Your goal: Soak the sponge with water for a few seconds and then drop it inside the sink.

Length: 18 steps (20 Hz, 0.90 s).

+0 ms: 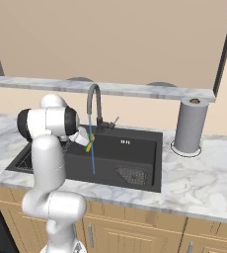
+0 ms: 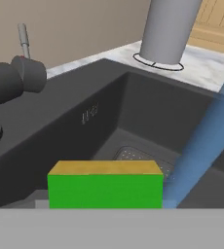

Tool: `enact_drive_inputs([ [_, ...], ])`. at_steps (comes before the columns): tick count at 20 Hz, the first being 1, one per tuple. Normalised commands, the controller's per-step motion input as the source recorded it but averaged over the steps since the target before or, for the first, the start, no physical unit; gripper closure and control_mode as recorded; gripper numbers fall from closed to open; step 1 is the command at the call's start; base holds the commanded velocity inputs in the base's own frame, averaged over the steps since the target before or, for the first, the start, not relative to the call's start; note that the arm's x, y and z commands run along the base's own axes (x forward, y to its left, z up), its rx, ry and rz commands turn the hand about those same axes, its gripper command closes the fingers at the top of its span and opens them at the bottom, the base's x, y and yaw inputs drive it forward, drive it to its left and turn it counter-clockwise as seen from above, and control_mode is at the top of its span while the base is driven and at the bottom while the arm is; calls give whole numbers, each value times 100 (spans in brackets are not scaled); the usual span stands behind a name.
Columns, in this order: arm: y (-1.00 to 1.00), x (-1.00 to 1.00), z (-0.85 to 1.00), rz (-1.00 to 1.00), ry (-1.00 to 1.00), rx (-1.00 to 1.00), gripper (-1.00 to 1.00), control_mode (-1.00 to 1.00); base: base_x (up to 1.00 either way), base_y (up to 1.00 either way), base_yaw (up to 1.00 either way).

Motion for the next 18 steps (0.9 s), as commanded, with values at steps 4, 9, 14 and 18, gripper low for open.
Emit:
enact_drive_inputs([
  [4, 0, -8, 0, -5, 0, 0, 100, -100, 0, 0, 0],
  [9, 0, -5, 0, -5, 0, 0, 100, -100, 0, 0, 0],
  [14, 0, -1, 0, -7, 0, 0, 100, -100, 0, 0, 0],
  [18, 0, -15, 0, -6, 0, 0, 100, -100, 0, 0, 0],
])
